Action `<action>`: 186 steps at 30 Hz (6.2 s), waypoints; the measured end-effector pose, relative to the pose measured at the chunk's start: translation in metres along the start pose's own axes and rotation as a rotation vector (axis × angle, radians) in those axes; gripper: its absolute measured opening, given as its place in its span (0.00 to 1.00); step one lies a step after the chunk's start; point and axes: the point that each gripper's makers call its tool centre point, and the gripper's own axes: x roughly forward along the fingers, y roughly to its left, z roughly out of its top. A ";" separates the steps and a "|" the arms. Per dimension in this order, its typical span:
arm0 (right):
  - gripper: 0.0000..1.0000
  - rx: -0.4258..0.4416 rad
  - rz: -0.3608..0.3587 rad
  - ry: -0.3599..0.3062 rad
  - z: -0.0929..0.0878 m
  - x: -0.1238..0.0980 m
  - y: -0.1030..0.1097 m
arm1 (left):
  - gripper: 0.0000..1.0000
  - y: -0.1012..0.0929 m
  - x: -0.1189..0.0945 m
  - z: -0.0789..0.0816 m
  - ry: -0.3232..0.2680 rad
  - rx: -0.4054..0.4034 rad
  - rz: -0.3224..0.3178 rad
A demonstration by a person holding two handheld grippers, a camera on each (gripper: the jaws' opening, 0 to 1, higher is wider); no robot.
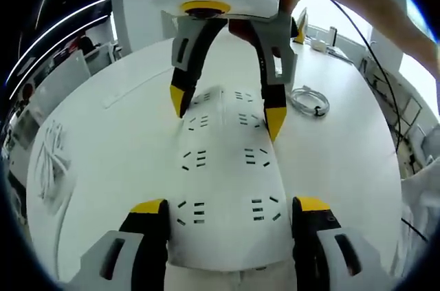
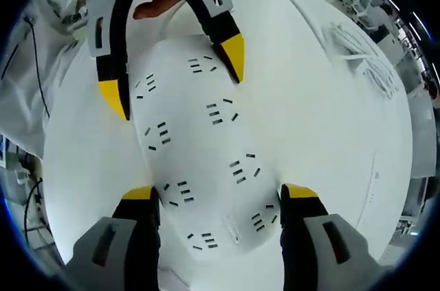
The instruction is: Straighten the power strip on the desk, plug the charger into it
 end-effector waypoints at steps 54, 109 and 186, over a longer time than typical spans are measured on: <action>0.70 0.246 -0.073 -0.043 -0.005 -0.003 0.029 | 0.73 -0.006 0.002 0.000 0.038 0.122 -0.101; 0.64 -0.014 0.040 0.106 -0.028 -0.008 0.045 | 0.72 -0.009 0.000 0.000 0.107 0.201 -0.152; 0.64 0.432 -0.046 0.082 -0.025 -0.009 0.090 | 0.72 -0.021 0.002 -0.001 0.131 0.459 -0.345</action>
